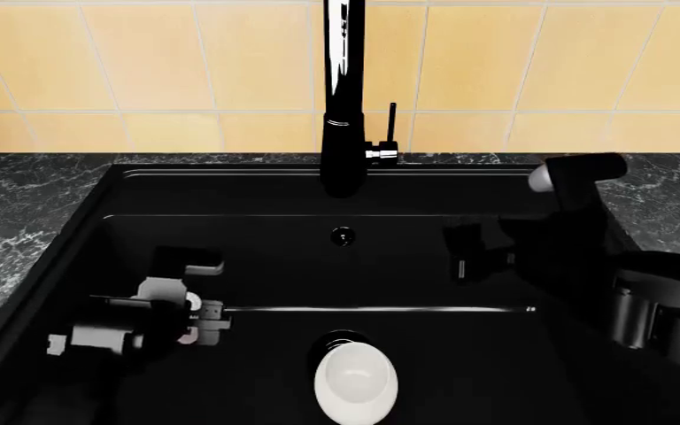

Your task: Pick the cup and bowl from the sink and place them on the counter for drying.

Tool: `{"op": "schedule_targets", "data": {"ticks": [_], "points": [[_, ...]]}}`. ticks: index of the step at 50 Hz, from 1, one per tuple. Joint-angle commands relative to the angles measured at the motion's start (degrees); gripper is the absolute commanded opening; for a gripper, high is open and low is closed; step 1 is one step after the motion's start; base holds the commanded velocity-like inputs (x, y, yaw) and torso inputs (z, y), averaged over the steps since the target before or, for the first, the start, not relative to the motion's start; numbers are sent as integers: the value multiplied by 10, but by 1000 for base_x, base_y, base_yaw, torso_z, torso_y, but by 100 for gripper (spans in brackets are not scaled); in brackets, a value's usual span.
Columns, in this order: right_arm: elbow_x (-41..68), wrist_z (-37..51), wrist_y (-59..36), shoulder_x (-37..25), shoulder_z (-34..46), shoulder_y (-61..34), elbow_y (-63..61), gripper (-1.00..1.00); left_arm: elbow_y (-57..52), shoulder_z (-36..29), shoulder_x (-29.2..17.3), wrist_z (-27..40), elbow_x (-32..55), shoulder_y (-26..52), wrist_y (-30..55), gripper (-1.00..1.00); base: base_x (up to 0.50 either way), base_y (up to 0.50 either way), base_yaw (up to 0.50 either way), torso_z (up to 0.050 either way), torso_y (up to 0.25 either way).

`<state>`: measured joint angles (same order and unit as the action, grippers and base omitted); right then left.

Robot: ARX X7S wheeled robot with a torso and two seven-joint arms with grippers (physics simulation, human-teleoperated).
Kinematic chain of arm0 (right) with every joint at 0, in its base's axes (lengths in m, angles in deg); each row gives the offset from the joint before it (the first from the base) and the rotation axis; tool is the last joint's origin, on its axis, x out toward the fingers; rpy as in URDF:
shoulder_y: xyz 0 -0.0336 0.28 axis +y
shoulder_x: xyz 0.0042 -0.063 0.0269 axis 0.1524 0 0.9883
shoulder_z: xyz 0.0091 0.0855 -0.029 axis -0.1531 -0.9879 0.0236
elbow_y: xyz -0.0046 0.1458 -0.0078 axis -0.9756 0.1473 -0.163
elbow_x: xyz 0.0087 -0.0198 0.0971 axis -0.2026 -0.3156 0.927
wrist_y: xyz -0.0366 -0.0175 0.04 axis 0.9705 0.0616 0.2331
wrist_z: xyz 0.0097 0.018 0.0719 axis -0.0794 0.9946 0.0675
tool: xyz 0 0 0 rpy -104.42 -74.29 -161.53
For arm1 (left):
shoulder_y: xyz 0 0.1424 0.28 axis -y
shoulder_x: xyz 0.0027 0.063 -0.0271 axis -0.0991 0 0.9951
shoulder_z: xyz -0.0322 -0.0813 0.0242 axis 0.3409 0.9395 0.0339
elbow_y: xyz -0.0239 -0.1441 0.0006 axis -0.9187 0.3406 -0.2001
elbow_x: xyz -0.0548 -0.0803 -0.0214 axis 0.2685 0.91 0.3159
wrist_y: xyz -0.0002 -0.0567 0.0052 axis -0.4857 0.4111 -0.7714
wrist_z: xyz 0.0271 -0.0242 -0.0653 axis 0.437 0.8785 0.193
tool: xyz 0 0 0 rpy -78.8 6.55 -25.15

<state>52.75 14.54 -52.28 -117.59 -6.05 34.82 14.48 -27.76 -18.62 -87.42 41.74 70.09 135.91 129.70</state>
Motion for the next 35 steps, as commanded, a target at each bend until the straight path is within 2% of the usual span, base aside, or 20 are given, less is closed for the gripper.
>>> {"op": "schedule_targets", "data": {"ticks": [1, 5, 12, 20, 21, 22, 25, 27, 29, 33, 35], "points": [[-4, -5, 10, 0, 2, -2, 6, 100, -132, 5, -20, 28, 31, -11, 87, -100, 0, 0, 0, 0, 0], [-10, -12, 17, 3, 7, 3, 9, 100, -176, -7, -27, 29, 39, -12, 124, -100, 0, 0, 0, 0, 0], [-6, -13, 17, -2, 5, 6, 9, 100, -257, 12, -46, 41, 72, 1, 193, -100, 0, 0, 0, 0, 0], [11, -2, 9, -9, -7, 12, -3, 100, -347, 26, -71, 35, 121, 49, 295, -100, 0, 0, 0, 0, 0], [11, 0, 10, -8, -7, 11, -4, 100, -354, 77, -61, 61, 142, 60, 345, -100, 0, 0, 0, 0, 0], [10, -1, 11, -7, -6, 11, -2, 100, -382, 62, -72, 50, 154, 66, 356, -100, 0, 0, 0, 0, 0], [7, -5, 13, -5, -1, 10, 1, 100, -391, 73, -79, 83, 209, 79, 381, -100, 0, 0, 0, 0, 0], [4, -9, 15, -3, 3, 9, 4, 100, -383, 80, -89, 171, 297, 103, 381, -100, 0, 0, 0, 0, 0], [1, -12, 17, -3, 6, 8, 7, 100, -385, 54, -111, 205, 373, 114, 381, -100, 0, 0, 0, 0, 0], [0, -12, 18, -2, 6, 6, 9, 100, -384, 23, -139, 250, 447, 145, 378, -100, 0, 0, 0, 0, 0], [2, -10, 16, -3, 7, 6, 7, 100, -386, -16, -164, 264, 487, 166, 379, -100, 0, 0, 0, 0, 0]]}}
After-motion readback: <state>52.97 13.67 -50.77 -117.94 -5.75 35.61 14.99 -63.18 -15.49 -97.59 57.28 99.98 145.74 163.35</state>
